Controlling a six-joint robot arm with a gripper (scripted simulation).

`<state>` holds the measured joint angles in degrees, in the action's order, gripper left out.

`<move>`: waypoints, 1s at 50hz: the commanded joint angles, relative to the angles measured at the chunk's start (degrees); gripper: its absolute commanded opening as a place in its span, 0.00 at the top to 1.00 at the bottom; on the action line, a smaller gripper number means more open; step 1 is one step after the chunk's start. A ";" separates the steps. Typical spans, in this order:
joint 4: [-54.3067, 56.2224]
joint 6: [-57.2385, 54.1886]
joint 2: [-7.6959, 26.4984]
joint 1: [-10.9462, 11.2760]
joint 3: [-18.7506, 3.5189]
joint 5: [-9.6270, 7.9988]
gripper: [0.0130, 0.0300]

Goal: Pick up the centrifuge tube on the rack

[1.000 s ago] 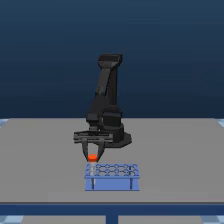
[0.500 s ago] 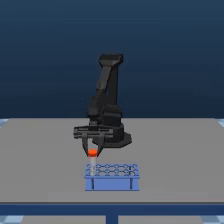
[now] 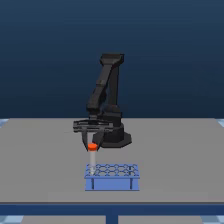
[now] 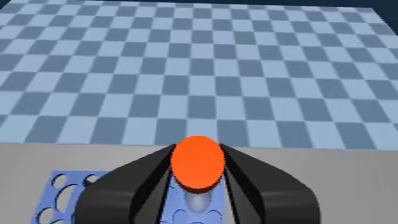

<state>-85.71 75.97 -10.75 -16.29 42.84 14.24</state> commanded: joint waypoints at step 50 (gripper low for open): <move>-36.73 39.27 -4.51 0.00 -5.66 2.43 1.00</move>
<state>-121.28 113.36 -15.10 -16.30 37.45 16.22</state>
